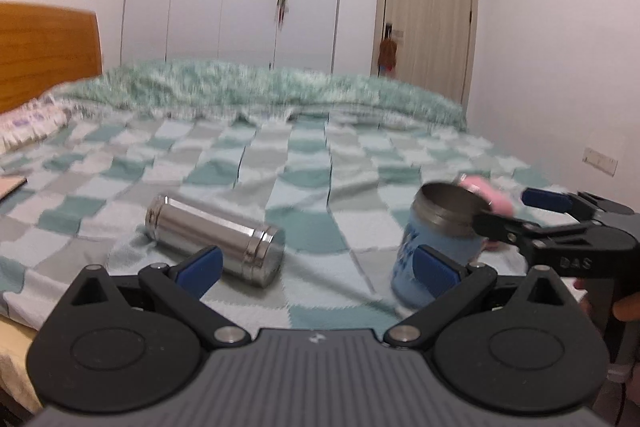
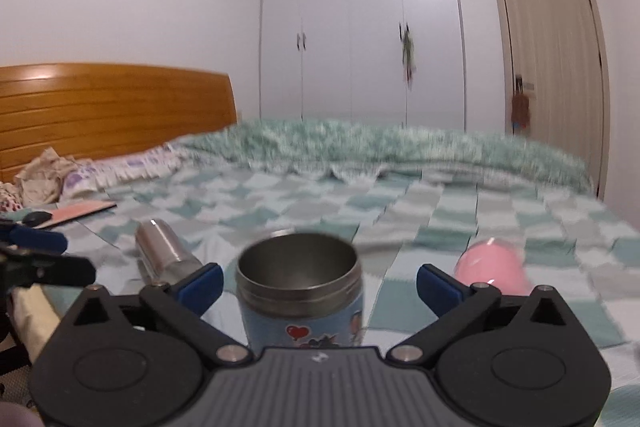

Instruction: Flip cup upright

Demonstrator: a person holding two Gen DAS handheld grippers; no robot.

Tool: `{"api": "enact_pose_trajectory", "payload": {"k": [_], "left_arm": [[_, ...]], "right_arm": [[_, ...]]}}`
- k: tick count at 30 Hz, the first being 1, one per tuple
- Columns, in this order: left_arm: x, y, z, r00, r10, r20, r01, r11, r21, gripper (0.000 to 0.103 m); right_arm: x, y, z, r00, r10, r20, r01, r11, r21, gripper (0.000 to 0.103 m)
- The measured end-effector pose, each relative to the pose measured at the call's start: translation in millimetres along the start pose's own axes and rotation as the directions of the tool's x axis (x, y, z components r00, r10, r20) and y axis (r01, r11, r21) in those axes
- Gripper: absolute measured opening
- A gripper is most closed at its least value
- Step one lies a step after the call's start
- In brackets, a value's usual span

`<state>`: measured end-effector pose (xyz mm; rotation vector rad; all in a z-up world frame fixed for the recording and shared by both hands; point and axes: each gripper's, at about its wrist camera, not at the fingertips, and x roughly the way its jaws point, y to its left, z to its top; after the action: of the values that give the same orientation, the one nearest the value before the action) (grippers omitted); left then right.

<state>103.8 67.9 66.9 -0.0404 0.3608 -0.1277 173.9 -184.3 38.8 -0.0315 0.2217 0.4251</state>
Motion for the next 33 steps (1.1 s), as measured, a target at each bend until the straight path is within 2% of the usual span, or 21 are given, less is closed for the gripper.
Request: {"api": "enact_pose_trajectory", "payload": {"k": [4,7,11,16,19,22,33], "left_arm": [[-27,-21,-6,0.993,0.056,0.106,-0.059,0.998,0.021,0.103],[-44,-37,-19,0.987,0.044,0.156,-0.049,0.998,0.031,0.103],[-52,-58,-40,0.988,0.035,0.149,-0.041,0.998,0.037,0.103],[-55,-75,-70,0.986,0.057,0.157,-0.057,0.998,-0.009,0.103],[-54,-83,-86,0.976,0.09,0.196,-0.086,0.996,-0.029,0.103],[-50,-90,-95,0.967,0.108,0.232,-0.105,0.994,-0.025,0.103],[-43,-104,-103,0.965,0.111,0.237,-0.115,0.993,0.006,0.103]], "right_arm": [[-46,-7,0,0.998,-0.013,0.066,0.015,0.999,-0.033,0.103],[-76,-13,-6,0.996,-0.022,0.082,0.026,0.999,-0.044,0.103],[-109,-18,-24,0.996,-0.05,0.069,0.056,0.995,-0.079,0.103],[-140,-21,-49,0.995,-0.087,0.05,0.092,0.991,-0.102,0.103],[-157,-24,-66,0.986,-0.135,0.094,0.143,0.986,-0.085,0.103],[-163,-26,-78,0.977,-0.178,0.118,0.188,0.979,-0.083,0.103],[-179,-32,-85,0.957,-0.216,0.195,0.233,0.97,-0.068,0.103]]}}
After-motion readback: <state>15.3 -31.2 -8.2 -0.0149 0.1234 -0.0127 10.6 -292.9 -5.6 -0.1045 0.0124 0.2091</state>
